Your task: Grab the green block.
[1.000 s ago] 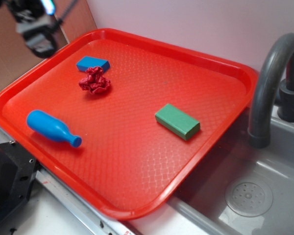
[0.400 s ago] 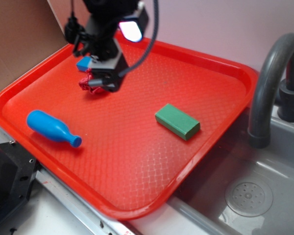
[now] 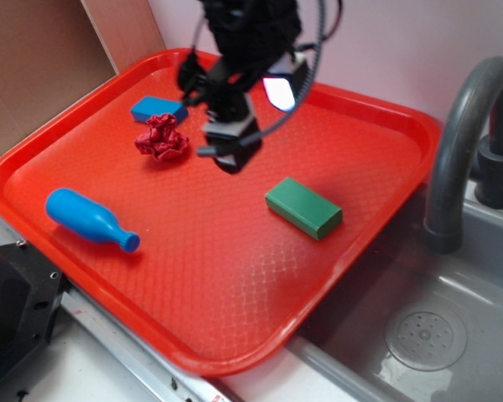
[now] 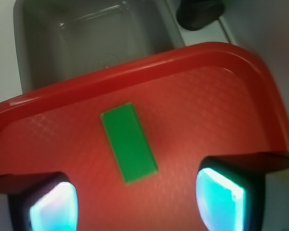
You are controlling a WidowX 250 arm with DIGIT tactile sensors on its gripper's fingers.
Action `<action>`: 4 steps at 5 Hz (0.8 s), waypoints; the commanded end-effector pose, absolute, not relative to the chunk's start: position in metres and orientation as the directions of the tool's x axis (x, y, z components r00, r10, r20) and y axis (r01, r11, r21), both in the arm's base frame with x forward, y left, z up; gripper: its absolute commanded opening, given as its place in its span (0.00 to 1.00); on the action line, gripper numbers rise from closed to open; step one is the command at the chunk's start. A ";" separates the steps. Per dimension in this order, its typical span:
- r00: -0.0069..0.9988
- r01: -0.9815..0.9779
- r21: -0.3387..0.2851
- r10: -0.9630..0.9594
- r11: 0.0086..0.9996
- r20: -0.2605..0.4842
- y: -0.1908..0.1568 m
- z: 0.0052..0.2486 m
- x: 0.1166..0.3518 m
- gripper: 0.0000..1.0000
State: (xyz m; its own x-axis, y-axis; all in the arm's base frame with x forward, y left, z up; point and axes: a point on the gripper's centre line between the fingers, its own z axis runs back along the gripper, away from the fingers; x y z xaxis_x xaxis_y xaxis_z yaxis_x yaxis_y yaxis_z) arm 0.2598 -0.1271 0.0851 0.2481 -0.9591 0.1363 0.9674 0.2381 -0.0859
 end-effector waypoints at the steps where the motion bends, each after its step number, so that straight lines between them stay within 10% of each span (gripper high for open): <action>1: 0.076 0.993 -0.095 -0.989 0.064 0.124 -0.136 0.063 0.258 1.00; 4: -0.012 0.995 -0.104 -0.999 -0.007 -0.047 -0.144 0.015 0.233 1.00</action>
